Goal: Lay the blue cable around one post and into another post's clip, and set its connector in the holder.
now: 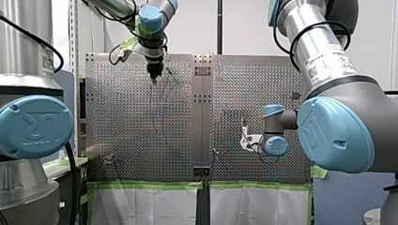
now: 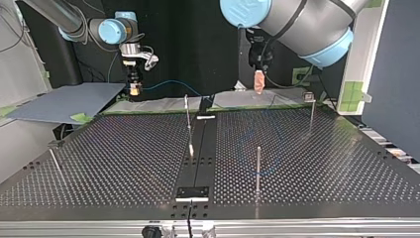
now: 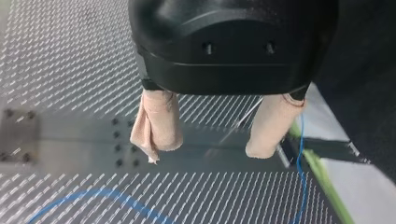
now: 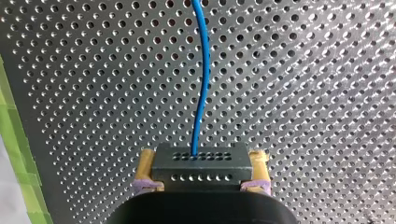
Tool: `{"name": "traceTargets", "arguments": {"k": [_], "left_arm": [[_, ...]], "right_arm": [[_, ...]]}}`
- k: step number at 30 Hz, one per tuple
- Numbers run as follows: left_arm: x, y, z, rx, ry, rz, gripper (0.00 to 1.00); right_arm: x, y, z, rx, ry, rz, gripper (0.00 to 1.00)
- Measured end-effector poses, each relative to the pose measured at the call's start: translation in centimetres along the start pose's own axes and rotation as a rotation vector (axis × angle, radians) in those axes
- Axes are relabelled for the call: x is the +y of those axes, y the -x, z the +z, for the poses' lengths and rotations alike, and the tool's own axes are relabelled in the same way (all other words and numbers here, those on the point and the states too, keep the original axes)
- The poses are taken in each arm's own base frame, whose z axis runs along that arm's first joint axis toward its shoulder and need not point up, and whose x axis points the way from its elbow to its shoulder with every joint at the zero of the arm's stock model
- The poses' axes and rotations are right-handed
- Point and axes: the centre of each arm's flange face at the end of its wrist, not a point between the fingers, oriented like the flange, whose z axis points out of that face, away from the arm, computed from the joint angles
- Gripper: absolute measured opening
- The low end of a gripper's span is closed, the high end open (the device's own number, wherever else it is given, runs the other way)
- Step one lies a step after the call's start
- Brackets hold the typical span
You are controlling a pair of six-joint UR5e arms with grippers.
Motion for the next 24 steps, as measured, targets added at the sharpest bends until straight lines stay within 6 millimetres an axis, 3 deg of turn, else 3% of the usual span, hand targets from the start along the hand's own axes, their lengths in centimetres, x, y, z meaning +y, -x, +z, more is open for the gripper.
{"name": "traceTargets", "arguments": {"k": [11,24], "left_arm": [[-5.3,-5.5,1.9,0.057,-0.123,0.022,1.00],[-7.5,-12.1,5.9,0.154,-0.144,-0.043,1.00]], "right_arm": [[-1.0,0.1,-0.3,-0.002,-0.017,-0.012,0.00],[-1.6,0.1,-0.4,-0.003,-0.026,-0.020,0.00]]}}
